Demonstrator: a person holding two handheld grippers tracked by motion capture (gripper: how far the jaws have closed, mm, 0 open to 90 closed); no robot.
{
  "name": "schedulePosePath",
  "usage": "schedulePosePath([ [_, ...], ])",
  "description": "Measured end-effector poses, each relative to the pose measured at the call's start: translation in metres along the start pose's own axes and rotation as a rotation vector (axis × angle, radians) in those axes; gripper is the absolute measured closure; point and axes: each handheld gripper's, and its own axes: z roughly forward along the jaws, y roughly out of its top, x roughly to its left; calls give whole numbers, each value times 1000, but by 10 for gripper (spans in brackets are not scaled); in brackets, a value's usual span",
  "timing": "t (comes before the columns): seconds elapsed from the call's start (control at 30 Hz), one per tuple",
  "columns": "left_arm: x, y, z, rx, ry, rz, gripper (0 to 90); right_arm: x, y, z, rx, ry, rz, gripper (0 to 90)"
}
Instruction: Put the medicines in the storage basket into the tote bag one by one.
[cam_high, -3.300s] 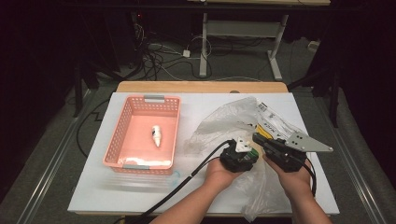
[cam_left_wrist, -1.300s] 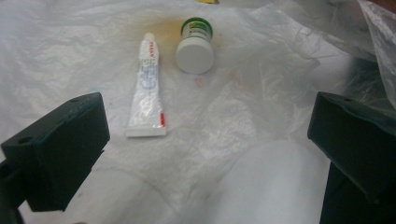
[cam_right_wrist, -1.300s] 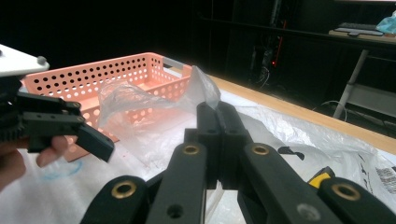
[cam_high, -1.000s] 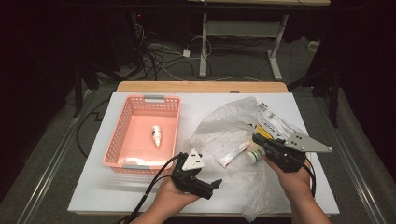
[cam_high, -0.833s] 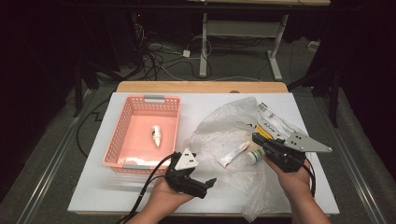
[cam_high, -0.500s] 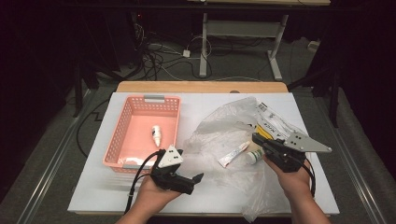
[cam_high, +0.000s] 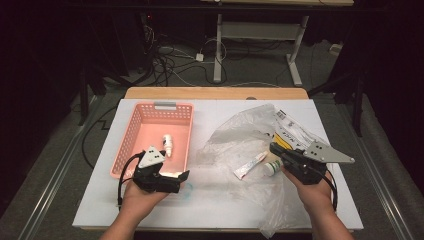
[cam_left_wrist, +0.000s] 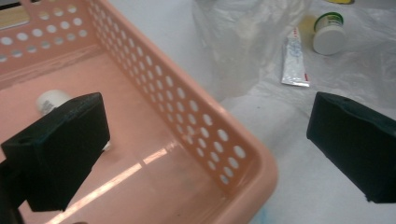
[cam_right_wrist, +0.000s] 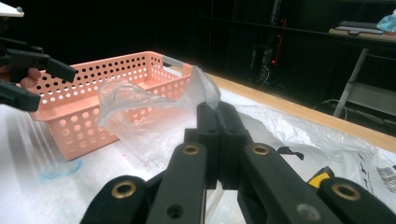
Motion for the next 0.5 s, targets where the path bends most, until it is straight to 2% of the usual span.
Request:
schedulePosePath([
  [0.33, 23, -6, -9, -20, 50, -52, 0, 0, 0, -1, 0, -3, 0, 900],
  [0.5, 31, -6, -12, -31, 55, -79, 0, 0, 0, -1, -3, -3, -4, 900],
])
